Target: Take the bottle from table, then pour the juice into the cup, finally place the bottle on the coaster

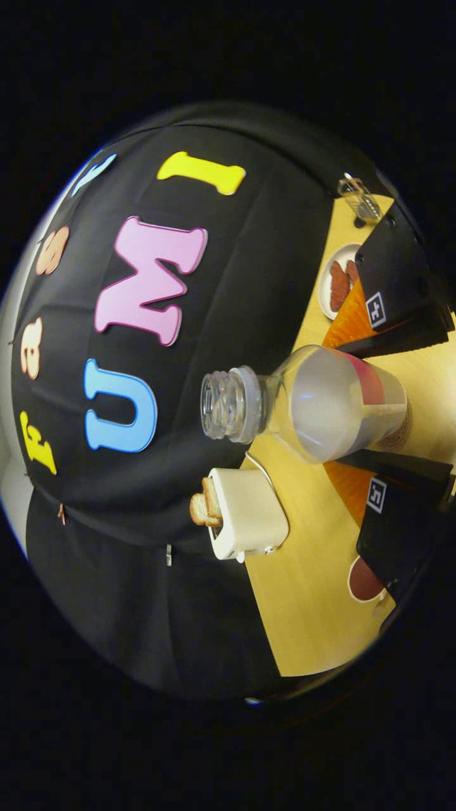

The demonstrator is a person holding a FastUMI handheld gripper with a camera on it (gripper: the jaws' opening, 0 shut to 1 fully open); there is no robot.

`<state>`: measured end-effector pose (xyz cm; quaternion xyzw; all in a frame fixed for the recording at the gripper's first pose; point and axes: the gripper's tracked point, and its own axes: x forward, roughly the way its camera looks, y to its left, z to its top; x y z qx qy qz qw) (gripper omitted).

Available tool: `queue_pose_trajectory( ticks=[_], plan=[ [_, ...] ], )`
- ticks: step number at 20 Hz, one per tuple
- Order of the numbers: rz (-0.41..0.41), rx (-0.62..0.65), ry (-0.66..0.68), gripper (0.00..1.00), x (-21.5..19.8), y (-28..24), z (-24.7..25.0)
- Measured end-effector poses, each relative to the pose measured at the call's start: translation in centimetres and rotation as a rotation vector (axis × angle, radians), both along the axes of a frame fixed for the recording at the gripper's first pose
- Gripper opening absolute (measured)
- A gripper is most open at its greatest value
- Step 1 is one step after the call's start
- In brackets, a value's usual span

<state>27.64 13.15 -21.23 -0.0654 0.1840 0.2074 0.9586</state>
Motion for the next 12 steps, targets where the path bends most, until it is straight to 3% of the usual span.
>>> queue_pose_trajectory(
  ticks=[6, 12],
  plan=[
    [-0.083, 0.127, 0.070, 0.70, 1.3, 0.1, -4.6],
    [-0.099, 0.133, 0.053, 0.71, 1.8, 0.1, -6.9]
  ],
)
